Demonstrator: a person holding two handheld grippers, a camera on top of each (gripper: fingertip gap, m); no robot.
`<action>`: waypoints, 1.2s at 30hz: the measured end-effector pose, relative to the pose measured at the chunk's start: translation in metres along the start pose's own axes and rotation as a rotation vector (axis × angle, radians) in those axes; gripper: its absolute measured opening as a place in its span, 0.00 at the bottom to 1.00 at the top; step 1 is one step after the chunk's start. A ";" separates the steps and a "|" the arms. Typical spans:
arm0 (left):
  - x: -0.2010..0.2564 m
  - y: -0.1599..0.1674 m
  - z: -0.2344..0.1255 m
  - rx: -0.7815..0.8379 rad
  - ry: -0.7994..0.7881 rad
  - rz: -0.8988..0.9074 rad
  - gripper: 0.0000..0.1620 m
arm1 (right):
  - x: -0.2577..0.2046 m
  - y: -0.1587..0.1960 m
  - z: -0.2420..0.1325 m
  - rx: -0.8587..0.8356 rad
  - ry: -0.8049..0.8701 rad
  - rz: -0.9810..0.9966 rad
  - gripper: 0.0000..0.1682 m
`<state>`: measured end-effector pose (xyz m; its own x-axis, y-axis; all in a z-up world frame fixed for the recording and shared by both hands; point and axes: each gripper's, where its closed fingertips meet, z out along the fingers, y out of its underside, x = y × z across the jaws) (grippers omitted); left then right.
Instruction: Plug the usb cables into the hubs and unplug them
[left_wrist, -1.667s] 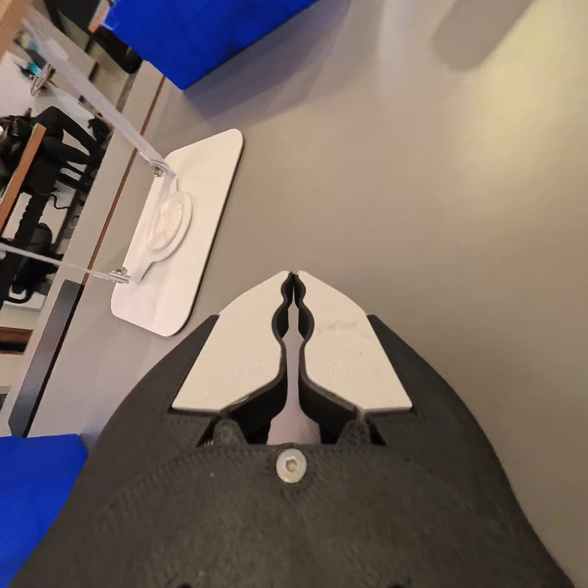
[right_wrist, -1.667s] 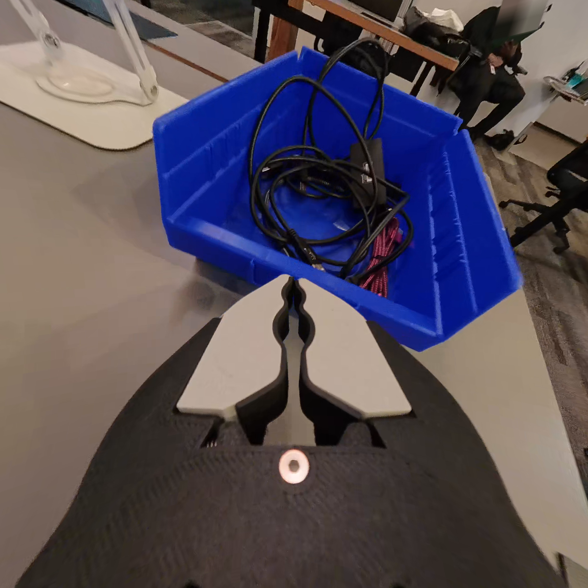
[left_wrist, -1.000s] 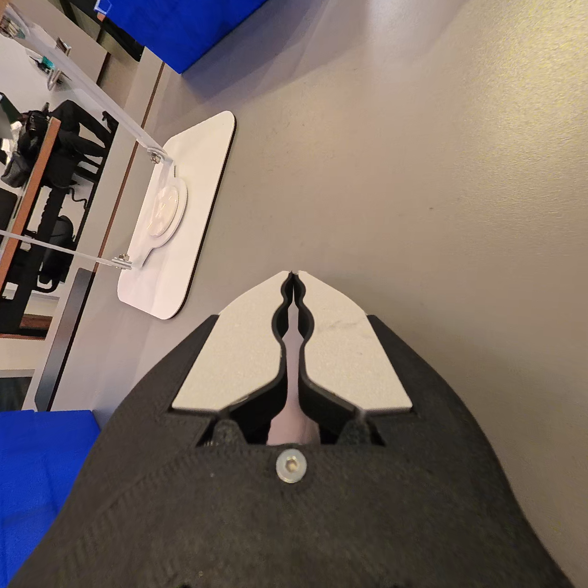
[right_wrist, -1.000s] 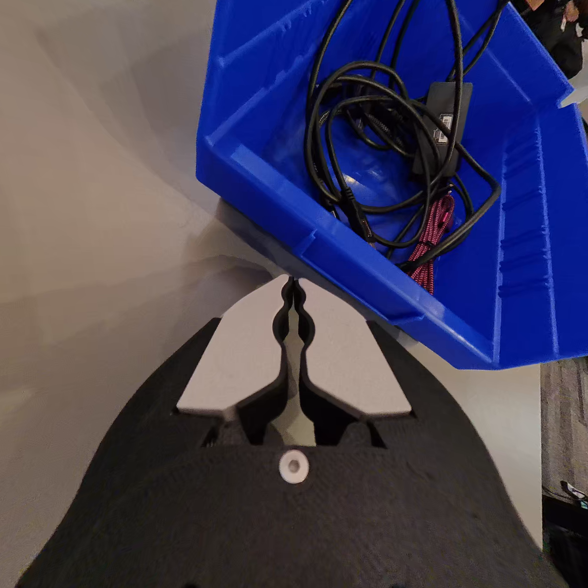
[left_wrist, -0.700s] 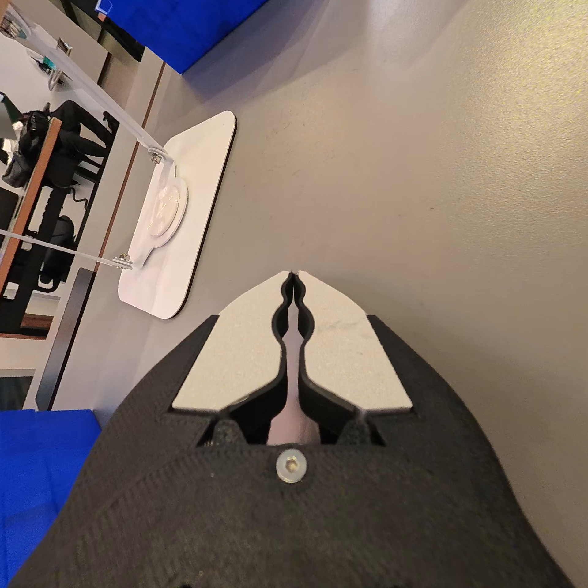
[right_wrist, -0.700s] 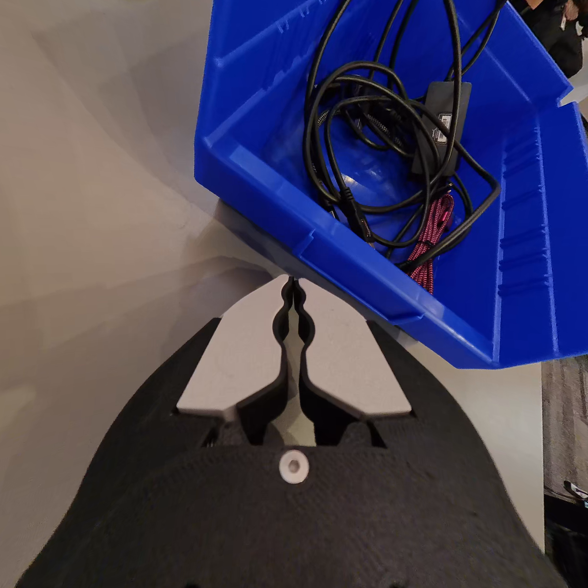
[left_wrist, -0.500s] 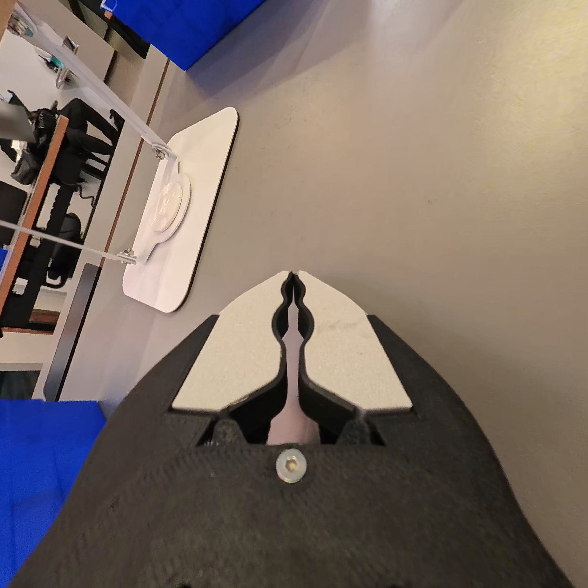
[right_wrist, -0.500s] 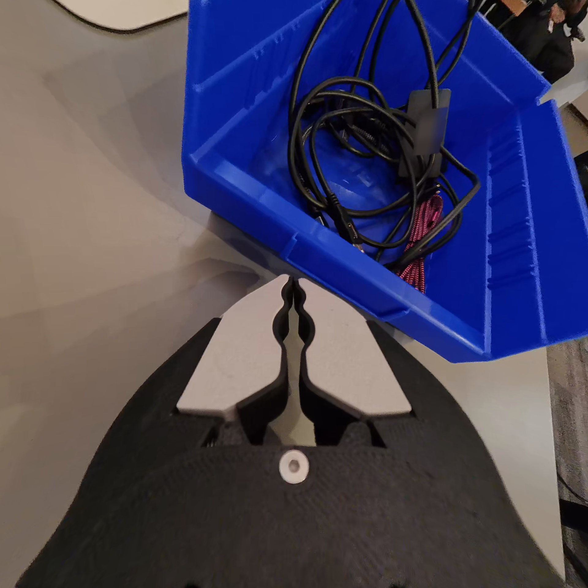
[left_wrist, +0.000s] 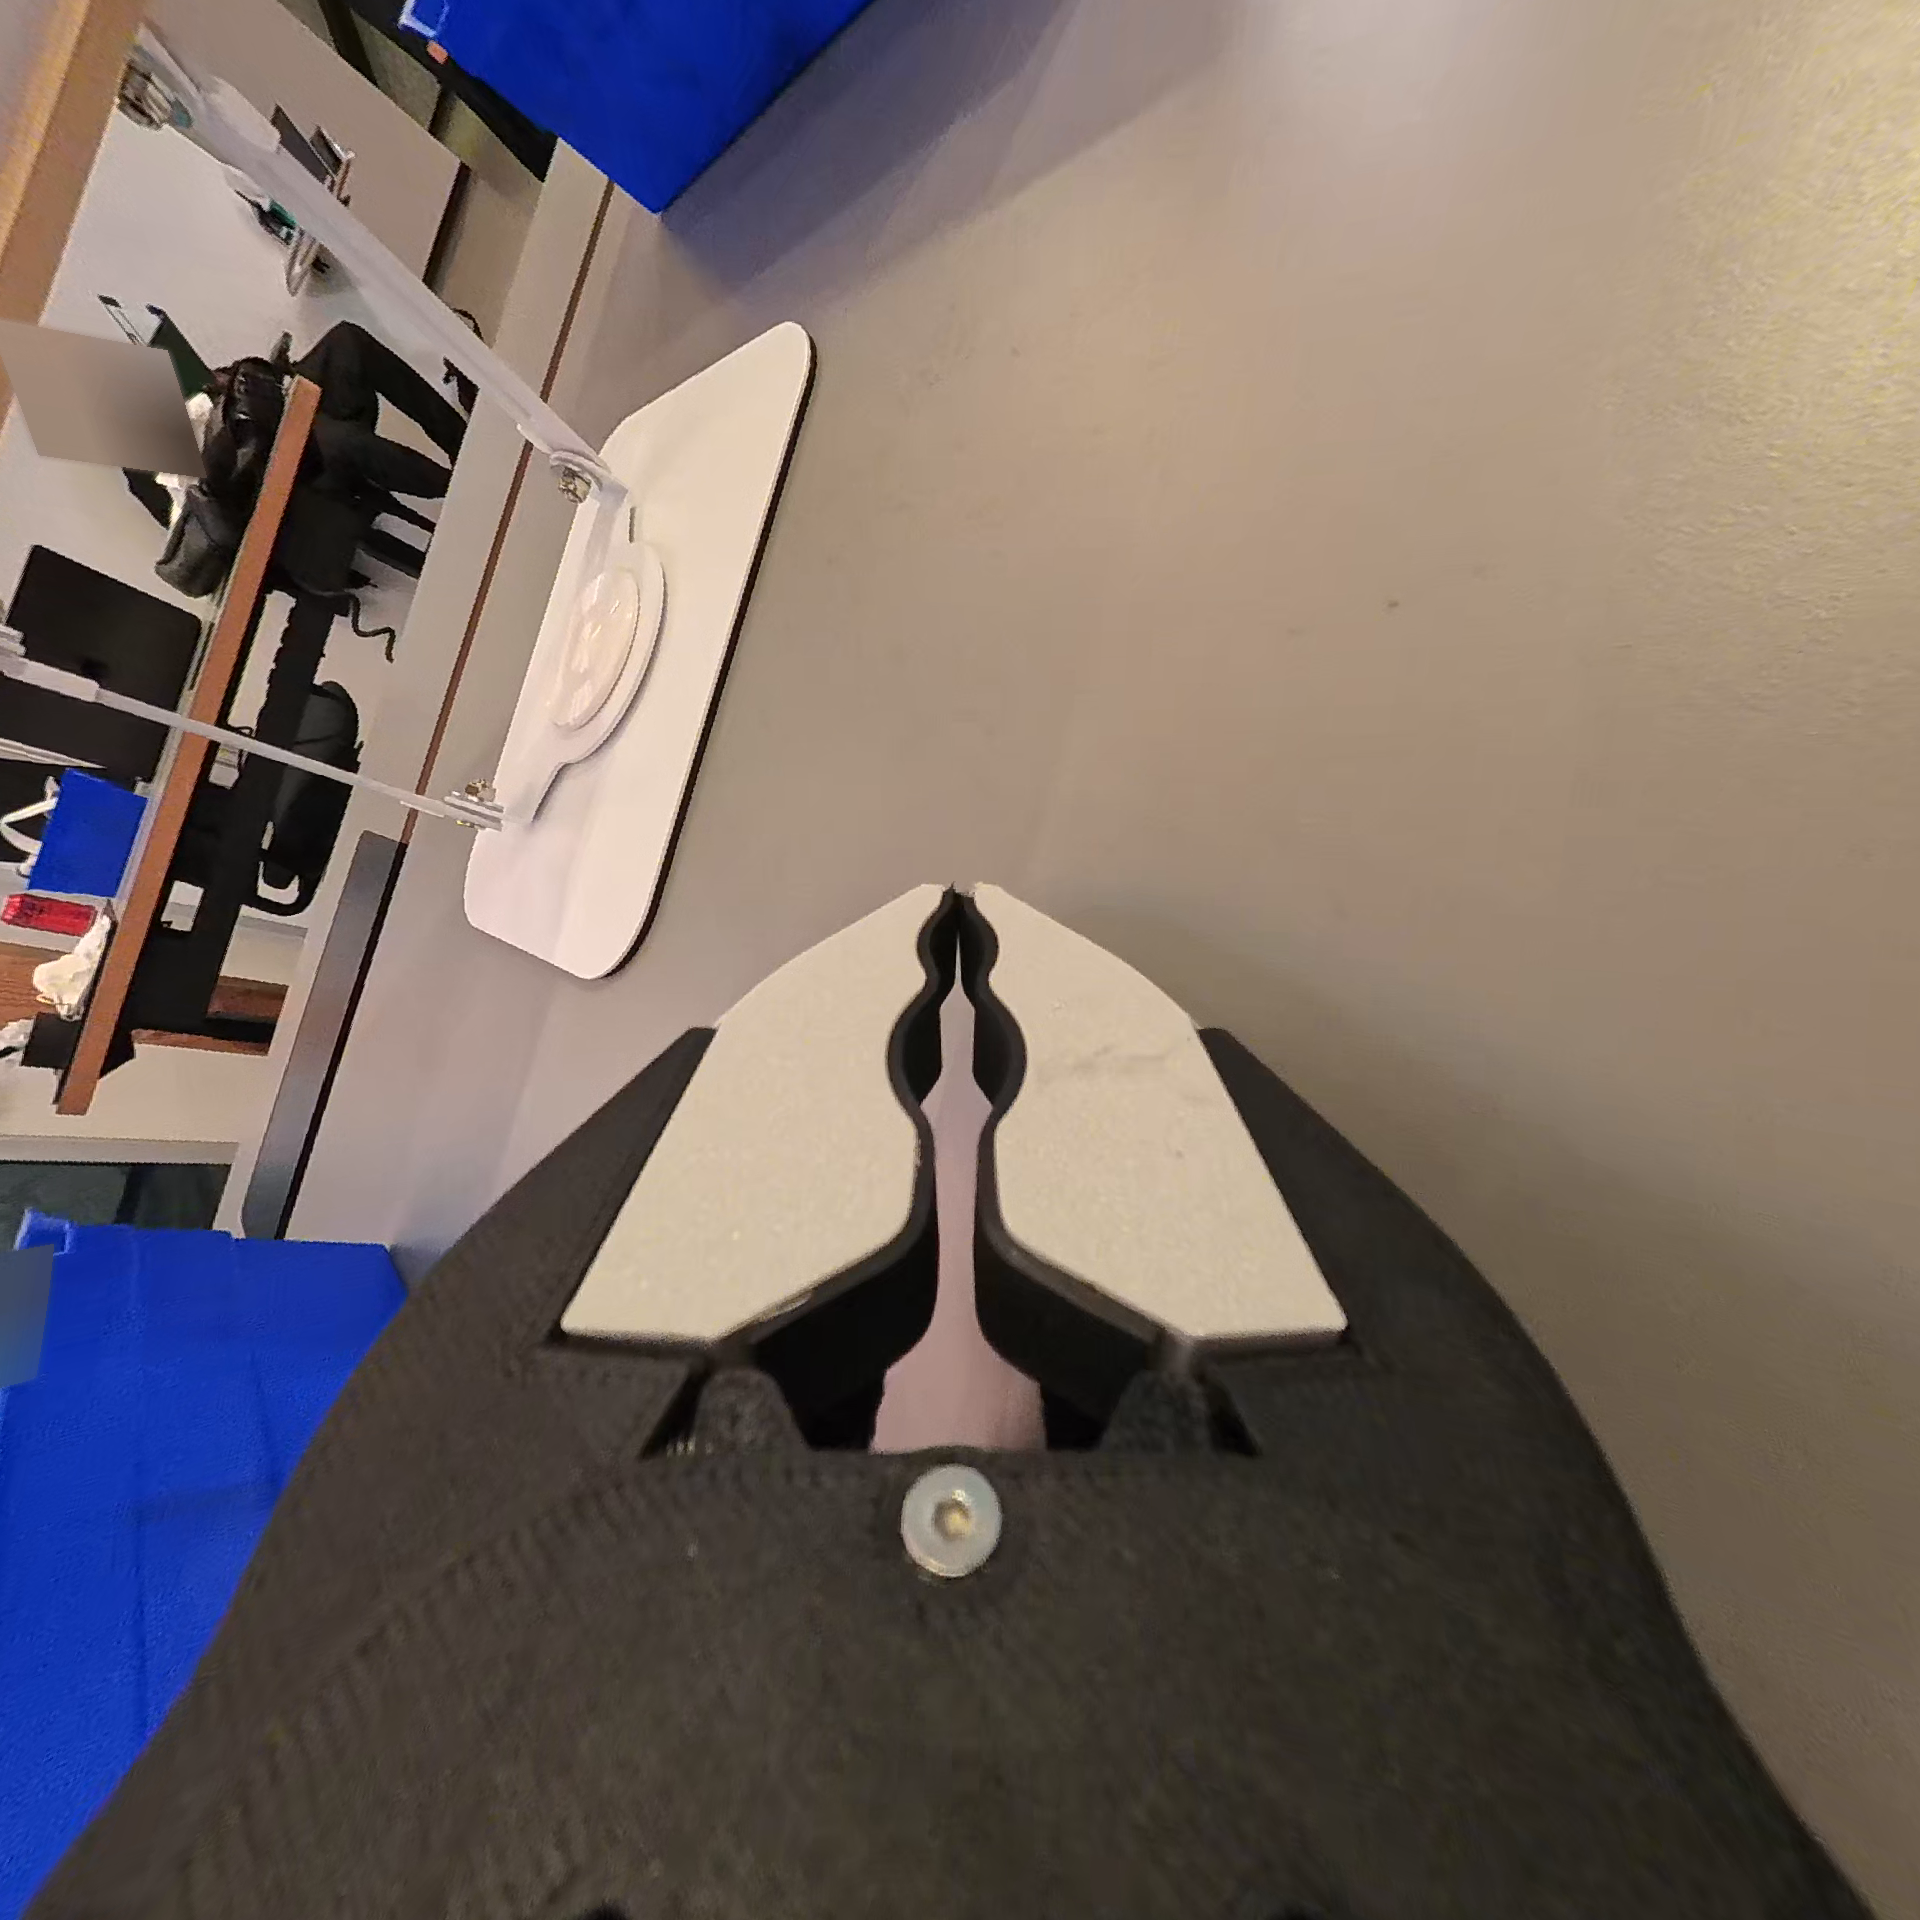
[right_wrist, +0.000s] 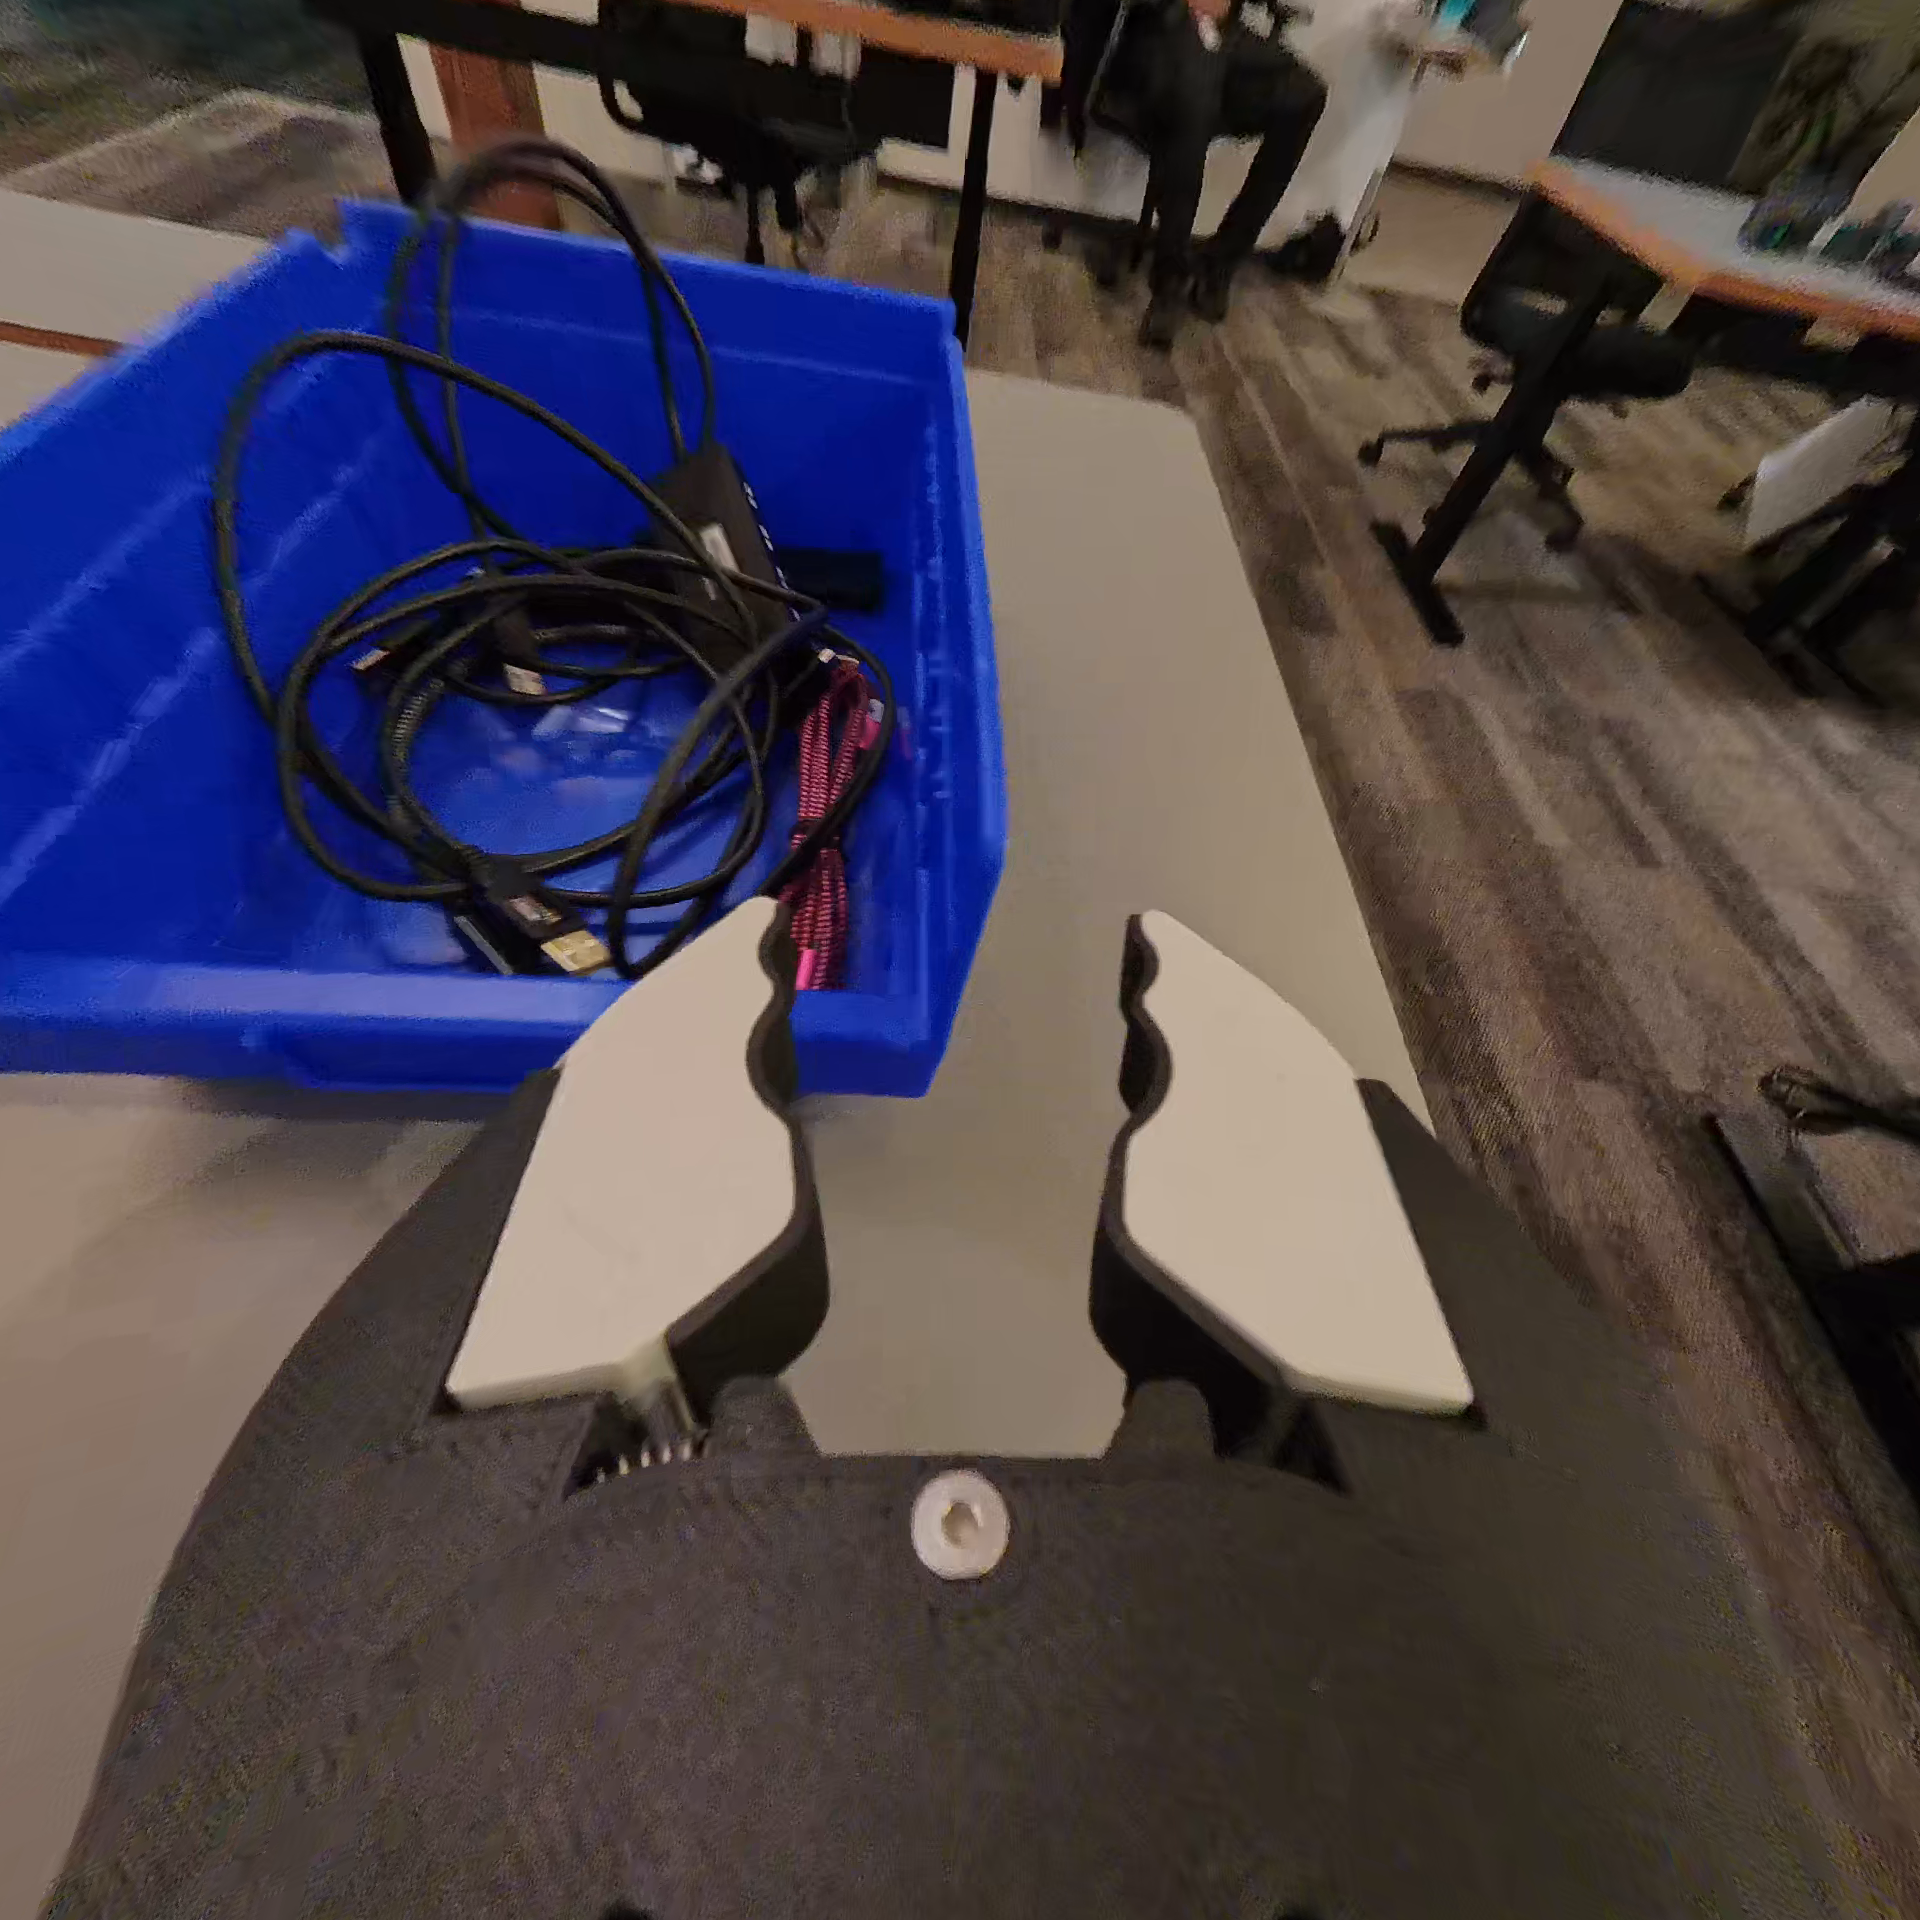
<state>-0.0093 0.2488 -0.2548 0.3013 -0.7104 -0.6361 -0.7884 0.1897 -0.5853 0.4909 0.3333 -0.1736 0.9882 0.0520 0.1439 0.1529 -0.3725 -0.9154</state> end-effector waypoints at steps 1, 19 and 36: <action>0.000 0.000 0.000 -0.001 -0.001 -0.001 0.00 | 0.003 0.005 0.011 -0.046 -0.023 0.017 0.41; -0.002 0.001 0.000 -0.003 -0.011 0.003 0.00 | -0.008 0.022 0.057 -0.186 -0.253 0.107 0.02; -0.033 -0.017 -0.097 0.182 -0.300 -0.094 0.00 | -0.014 0.047 -0.006 -0.223 -0.309 0.031 0.02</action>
<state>-0.0583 0.2029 -0.1750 0.5334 -0.5049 -0.6786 -0.6493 0.2697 -0.7111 0.4845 0.3091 -0.2166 0.9528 0.3017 -0.0340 0.1513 -0.5689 -0.8084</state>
